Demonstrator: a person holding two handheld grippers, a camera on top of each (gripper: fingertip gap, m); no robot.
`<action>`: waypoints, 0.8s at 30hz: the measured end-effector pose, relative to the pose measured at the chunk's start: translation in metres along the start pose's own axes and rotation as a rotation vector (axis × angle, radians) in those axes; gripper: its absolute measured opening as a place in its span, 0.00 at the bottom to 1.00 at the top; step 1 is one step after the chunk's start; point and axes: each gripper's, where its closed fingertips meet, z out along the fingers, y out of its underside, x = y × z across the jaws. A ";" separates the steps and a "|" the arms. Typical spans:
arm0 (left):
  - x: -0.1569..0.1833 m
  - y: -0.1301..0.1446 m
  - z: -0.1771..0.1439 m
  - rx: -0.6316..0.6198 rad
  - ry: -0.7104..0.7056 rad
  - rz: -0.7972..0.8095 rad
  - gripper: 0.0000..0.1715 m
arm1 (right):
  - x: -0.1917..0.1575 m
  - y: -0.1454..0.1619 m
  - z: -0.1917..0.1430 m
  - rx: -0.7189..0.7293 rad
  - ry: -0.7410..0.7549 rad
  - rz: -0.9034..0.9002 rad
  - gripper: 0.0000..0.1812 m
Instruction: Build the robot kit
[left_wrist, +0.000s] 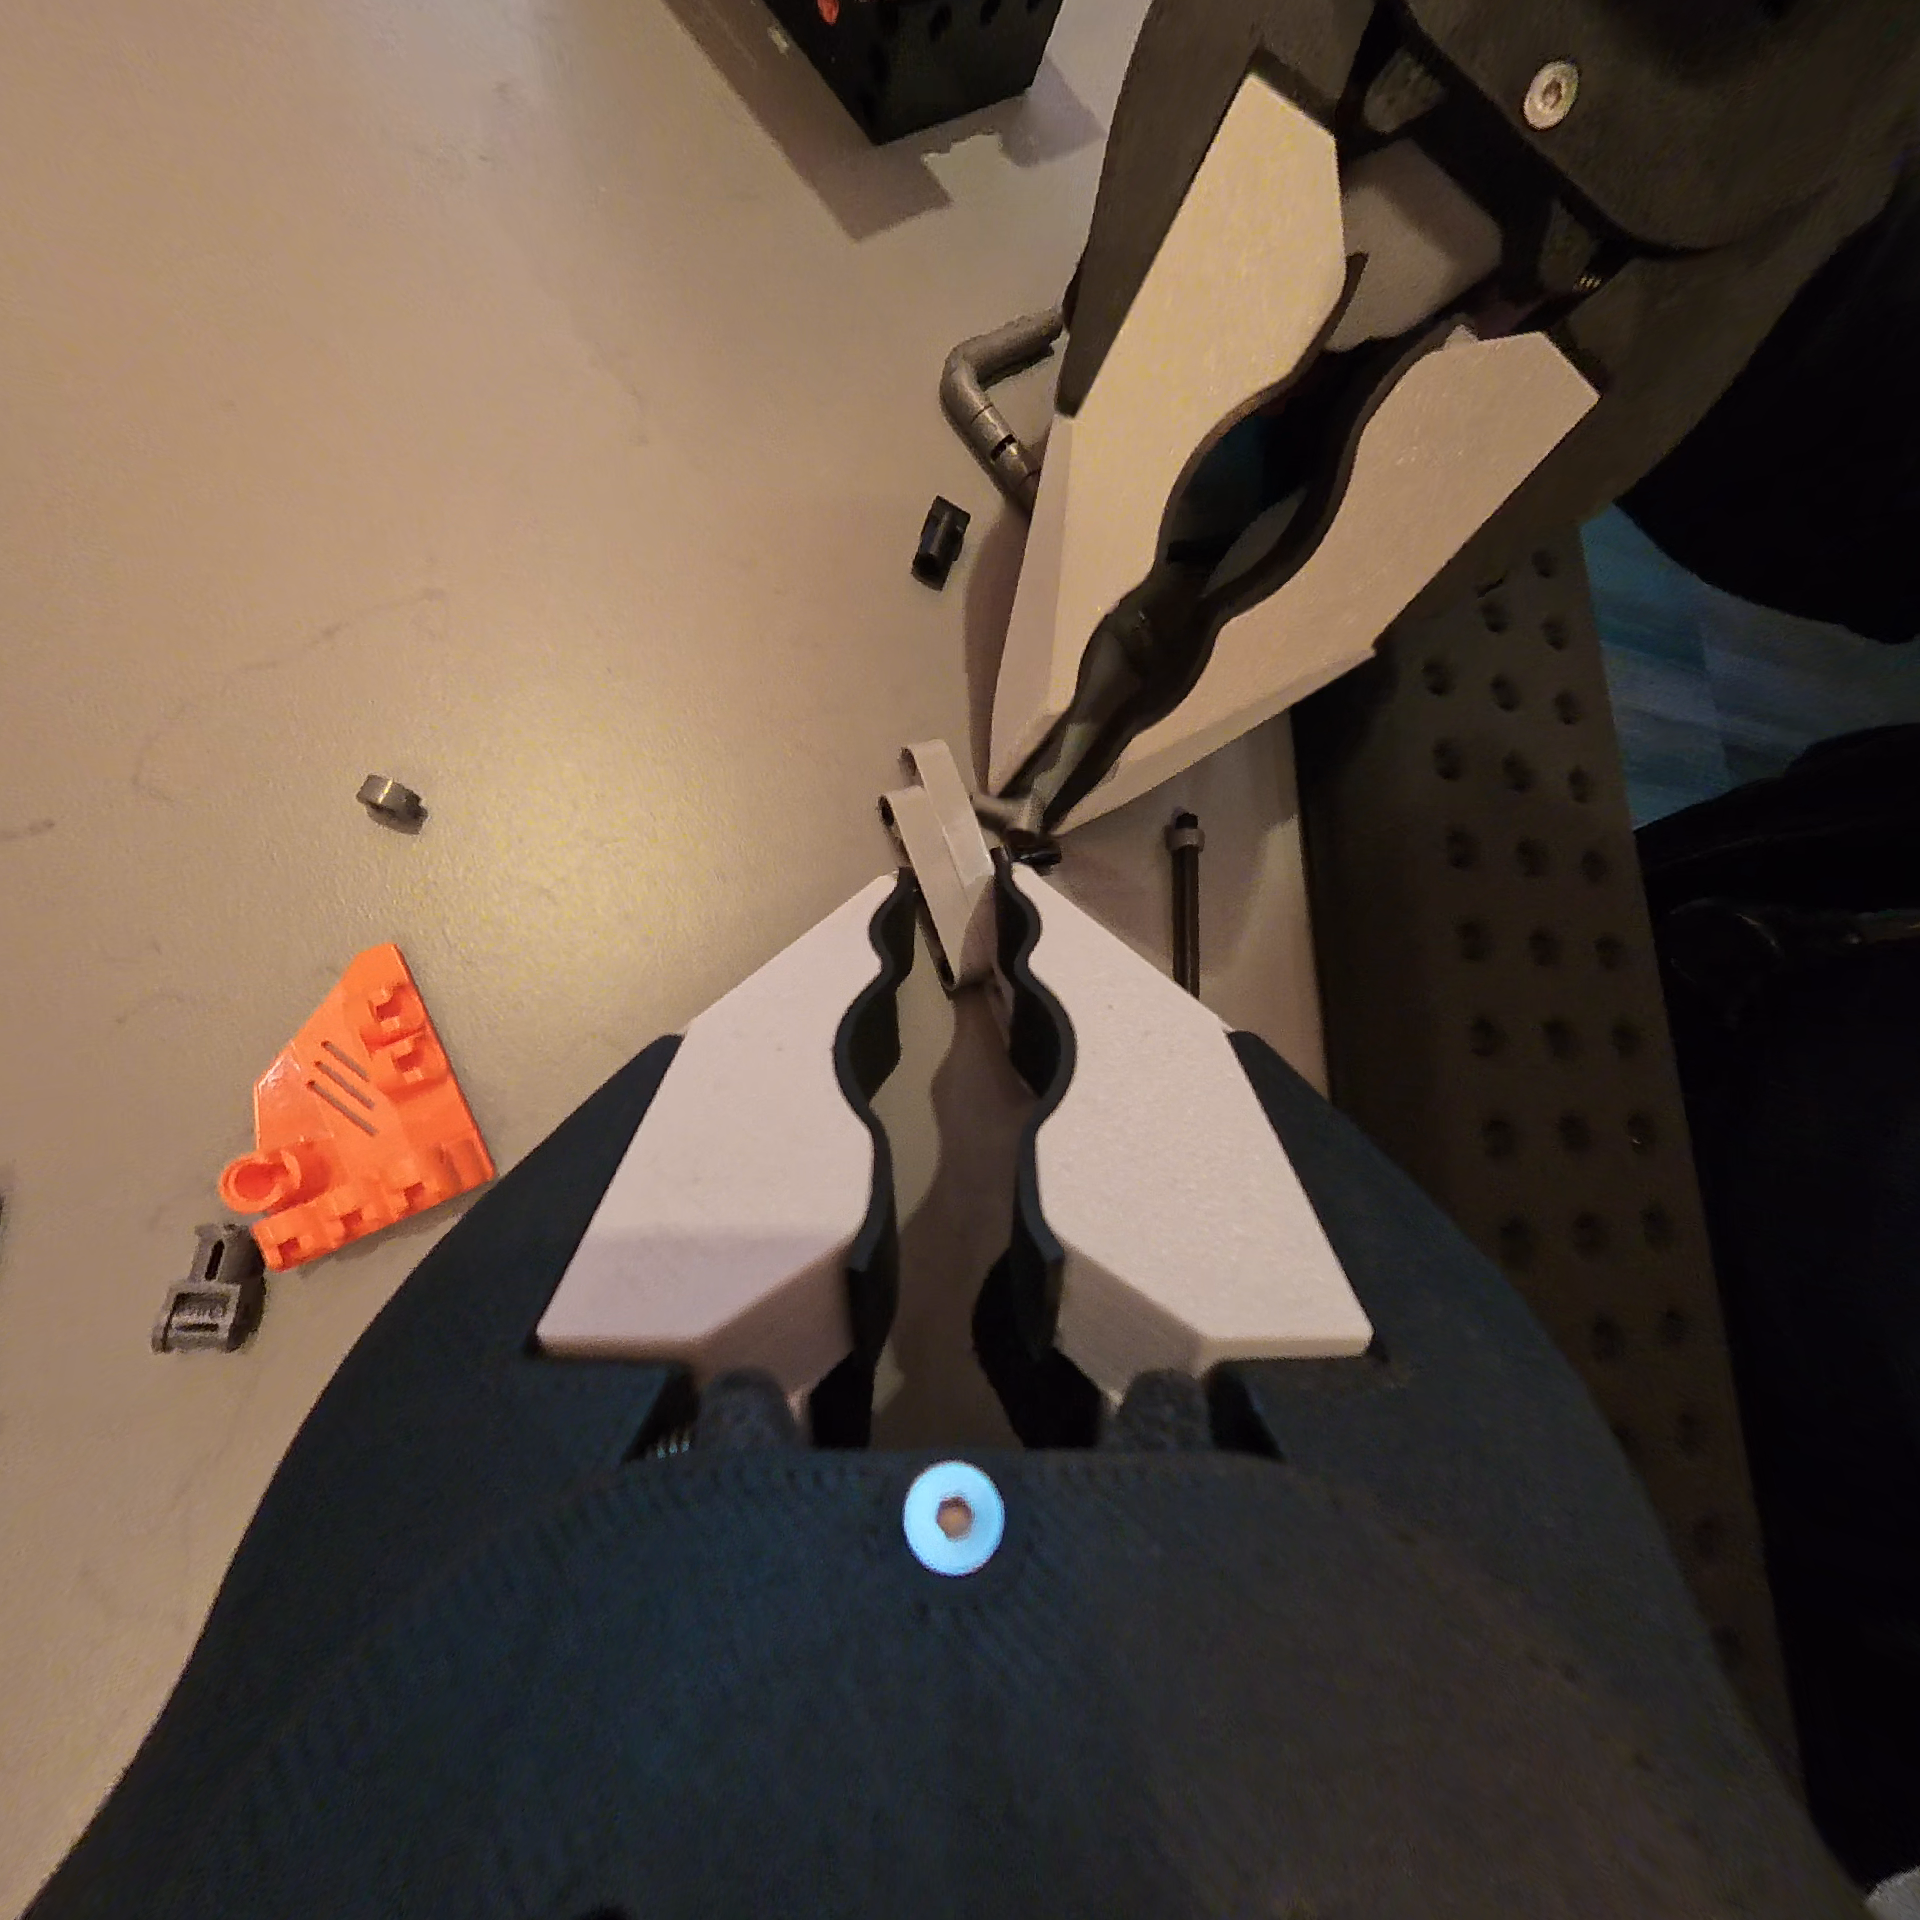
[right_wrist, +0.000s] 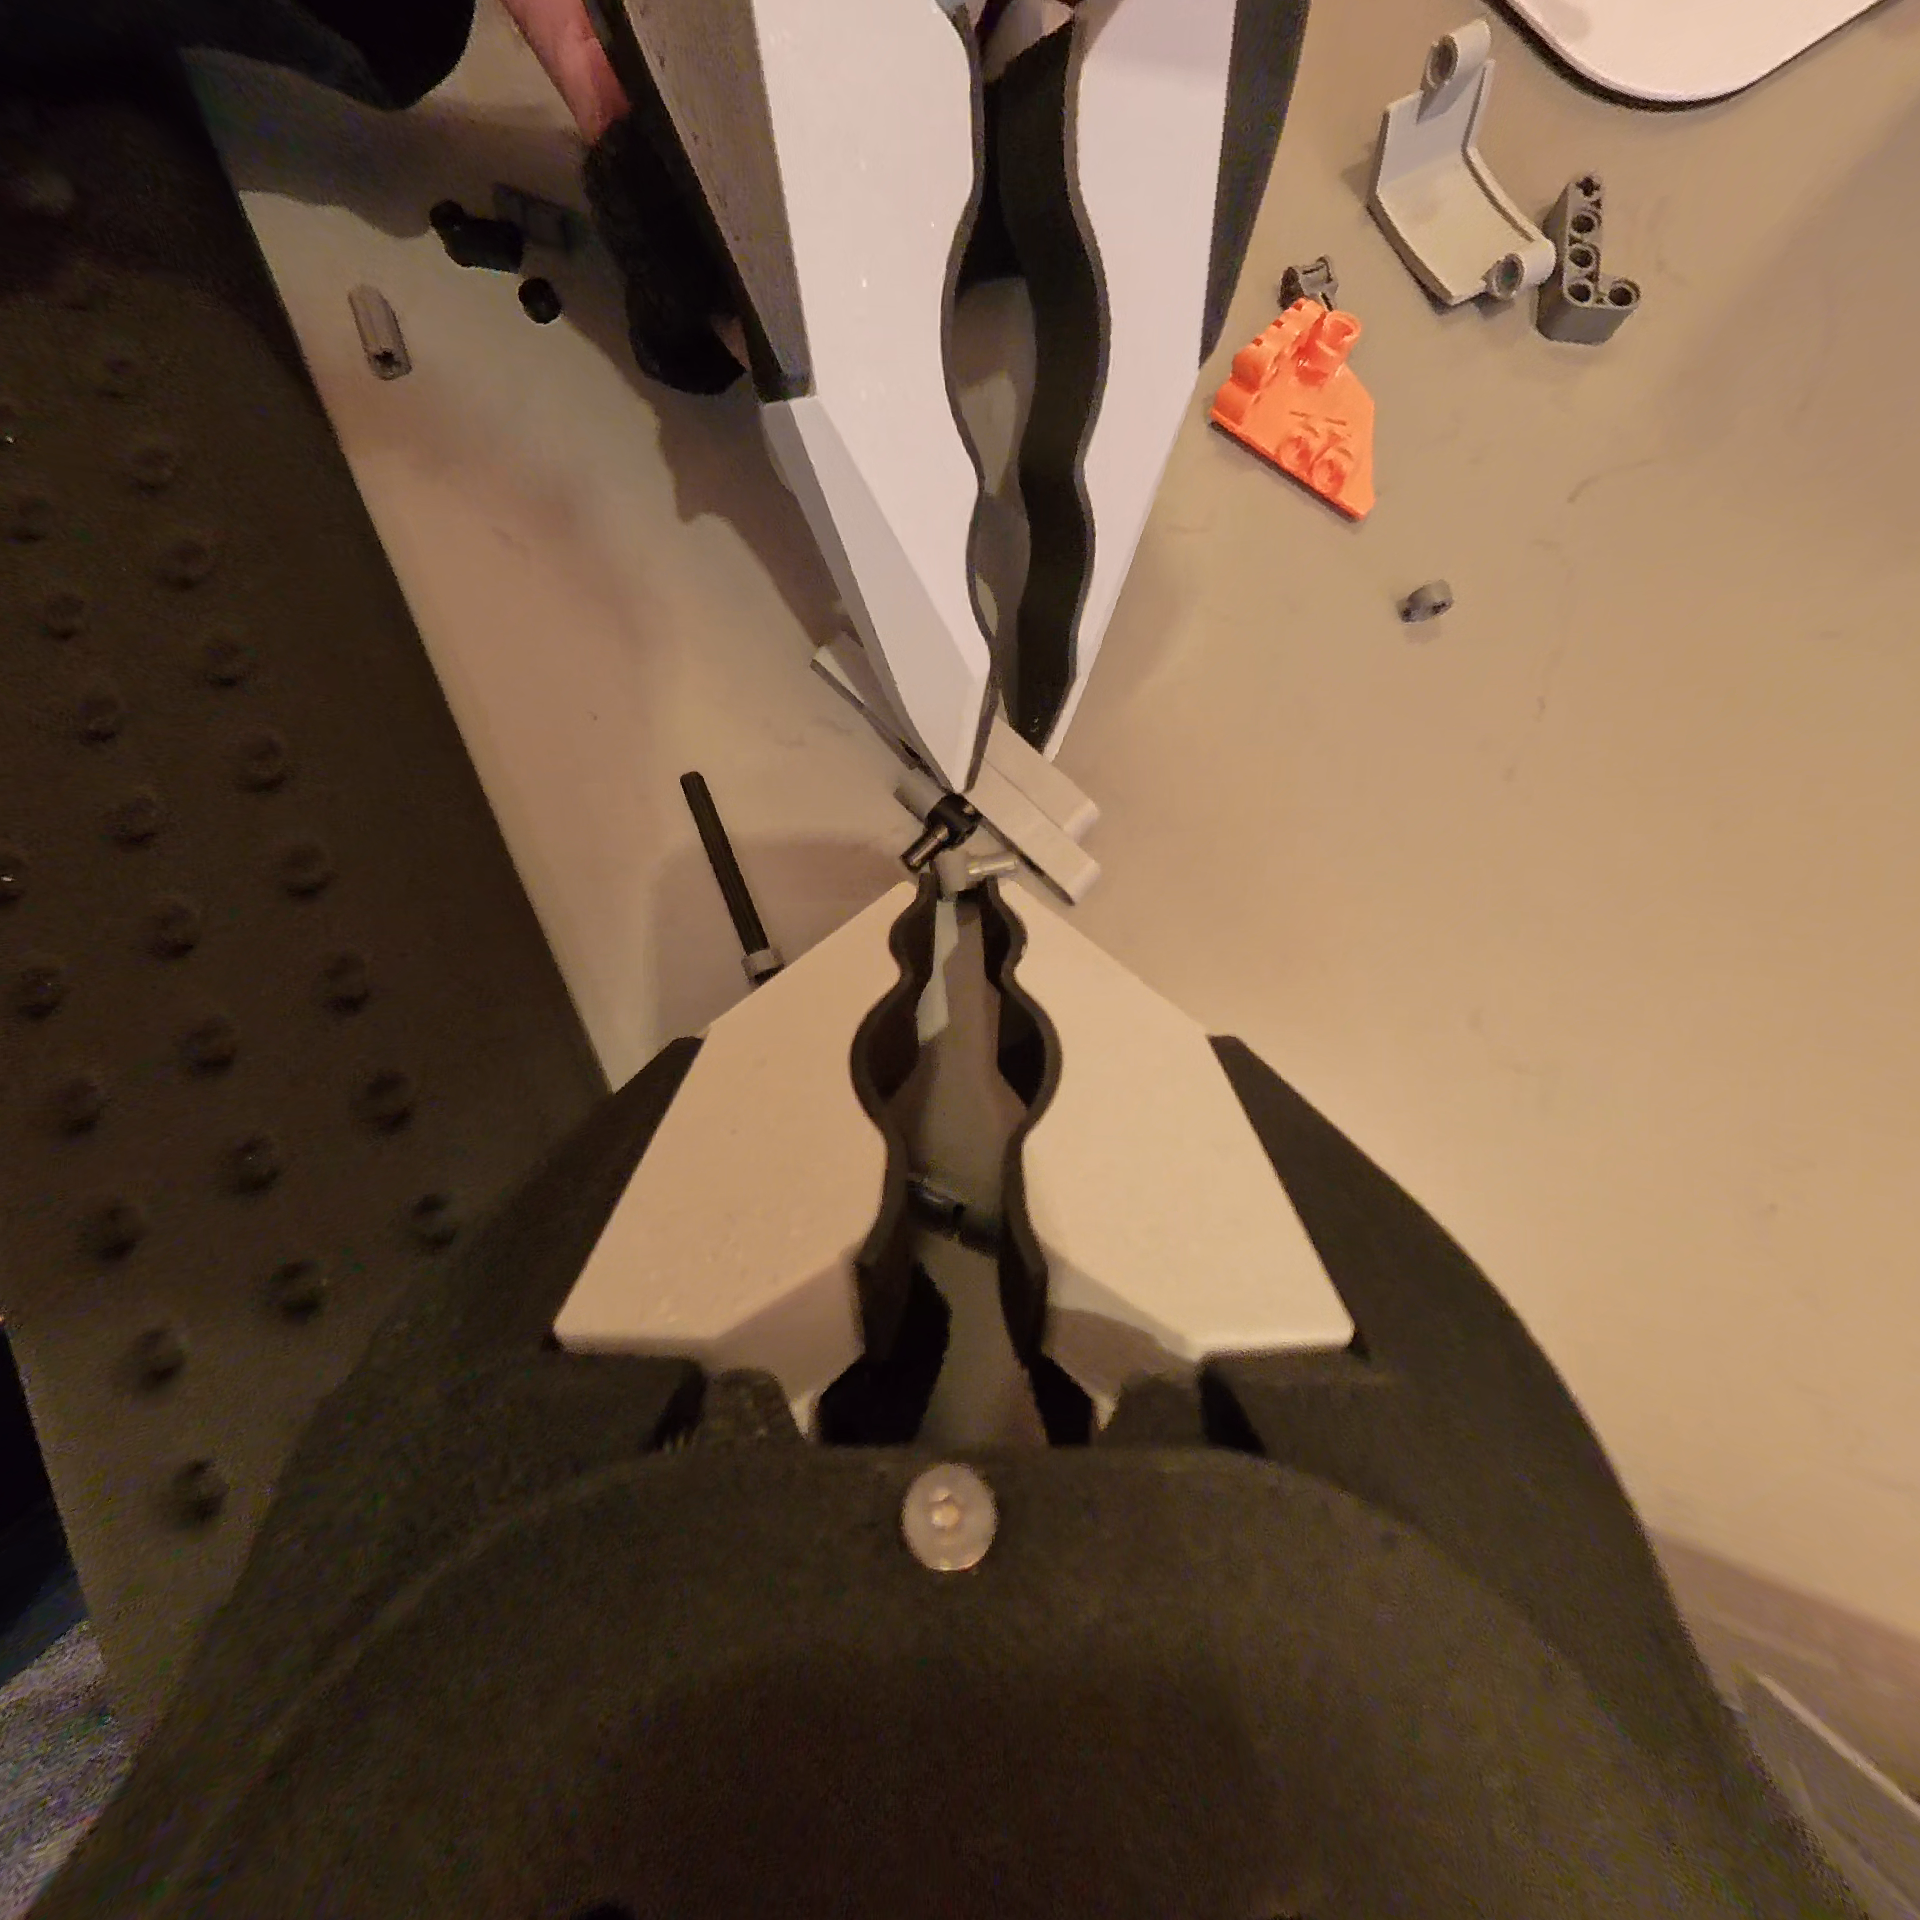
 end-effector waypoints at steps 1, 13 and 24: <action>0.000 0.000 0.000 -0.001 0.002 0.001 0.08 | 0.000 0.000 0.000 0.000 -0.002 -0.005 0.03; -0.003 -0.003 0.002 -0.003 0.021 -0.005 0.06 | -0.001 0.000 0.001 0.005 -0.054 -0.104 0.02; -0.003 -0.005 0.003 -0.003 0.037 0.005 0.03 | -0.004 -0.001 0.002 0.022 -0.082 -0.099 0.02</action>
